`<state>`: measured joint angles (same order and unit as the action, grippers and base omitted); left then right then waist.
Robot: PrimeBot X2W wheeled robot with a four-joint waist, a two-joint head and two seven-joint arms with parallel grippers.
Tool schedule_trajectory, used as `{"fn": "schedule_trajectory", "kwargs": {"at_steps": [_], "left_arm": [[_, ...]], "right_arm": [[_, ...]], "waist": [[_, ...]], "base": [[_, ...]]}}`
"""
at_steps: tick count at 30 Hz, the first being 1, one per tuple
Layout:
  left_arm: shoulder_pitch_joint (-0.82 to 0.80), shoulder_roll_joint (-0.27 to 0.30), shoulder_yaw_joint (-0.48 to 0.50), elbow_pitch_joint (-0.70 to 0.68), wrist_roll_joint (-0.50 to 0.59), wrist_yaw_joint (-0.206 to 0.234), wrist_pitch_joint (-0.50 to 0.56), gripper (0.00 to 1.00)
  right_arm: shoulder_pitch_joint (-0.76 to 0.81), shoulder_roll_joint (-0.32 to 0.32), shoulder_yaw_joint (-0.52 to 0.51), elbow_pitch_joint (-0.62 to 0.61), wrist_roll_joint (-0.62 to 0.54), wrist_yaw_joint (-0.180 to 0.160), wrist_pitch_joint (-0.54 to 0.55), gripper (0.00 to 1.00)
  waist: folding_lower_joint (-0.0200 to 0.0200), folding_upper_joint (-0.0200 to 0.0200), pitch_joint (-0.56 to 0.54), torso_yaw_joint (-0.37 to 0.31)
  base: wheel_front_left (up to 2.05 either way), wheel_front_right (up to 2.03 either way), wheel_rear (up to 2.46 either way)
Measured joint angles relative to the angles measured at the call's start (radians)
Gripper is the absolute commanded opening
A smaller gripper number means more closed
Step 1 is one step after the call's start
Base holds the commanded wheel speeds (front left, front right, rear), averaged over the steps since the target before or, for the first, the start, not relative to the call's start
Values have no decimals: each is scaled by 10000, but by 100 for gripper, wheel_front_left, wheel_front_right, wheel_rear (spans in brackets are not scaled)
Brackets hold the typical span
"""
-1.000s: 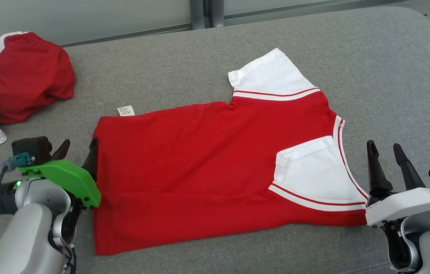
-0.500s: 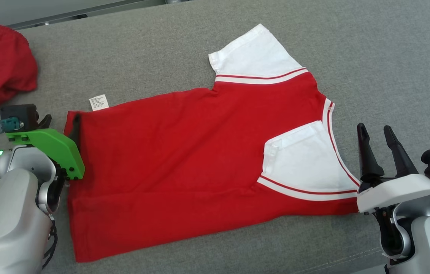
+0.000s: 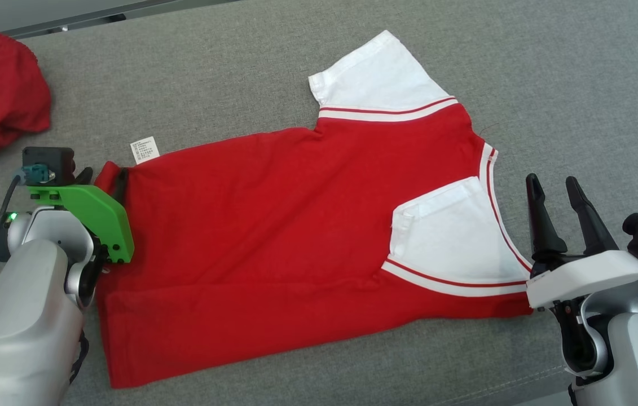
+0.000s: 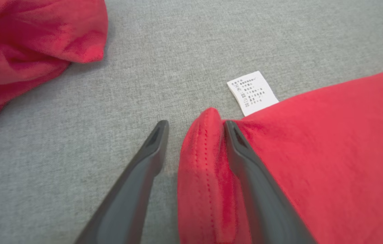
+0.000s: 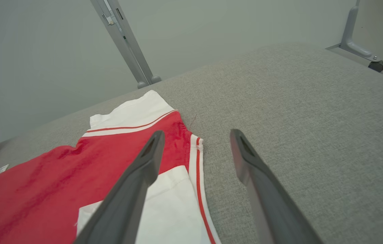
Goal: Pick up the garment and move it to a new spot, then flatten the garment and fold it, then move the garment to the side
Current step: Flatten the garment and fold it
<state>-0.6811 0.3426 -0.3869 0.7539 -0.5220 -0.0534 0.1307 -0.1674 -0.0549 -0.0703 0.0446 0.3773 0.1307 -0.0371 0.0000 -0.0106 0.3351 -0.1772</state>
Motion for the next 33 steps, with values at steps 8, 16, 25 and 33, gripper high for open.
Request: {"fn": "schedule_trajectory", "kwargs": {"at_steps": [8, 16, 25, 33], "left_arm": [[-219, -119, -236, 355, 125, -109, -215, 0], [-46, -301, -247, -100, -6, -244, -1030, 0], [584, -591, -370, -1220, -144, -242, -1515, 0], [537, -976, -466, -1824, -221, -136, -1762, 0]], "right_arm": [[-87, -130, 104, 73, 59, 0, -63, 100], [-835, -654, 134, -31, -311, 0, 424, 100], [-3014, -1567, 545, 796, -564, 0, 1818, 100], [-5230, -1952, 794, 2786, -633, 0, 2585, 100]], "waist": [[0, 0, -48, -17], [0, 0, -263, 310], [0, 0, -322, 1095], [0, 0, -28, 1696]], "base": [[0, 0, 0], [0, 0, 0], [0, 0, 0], [0, 0, 0]]}}
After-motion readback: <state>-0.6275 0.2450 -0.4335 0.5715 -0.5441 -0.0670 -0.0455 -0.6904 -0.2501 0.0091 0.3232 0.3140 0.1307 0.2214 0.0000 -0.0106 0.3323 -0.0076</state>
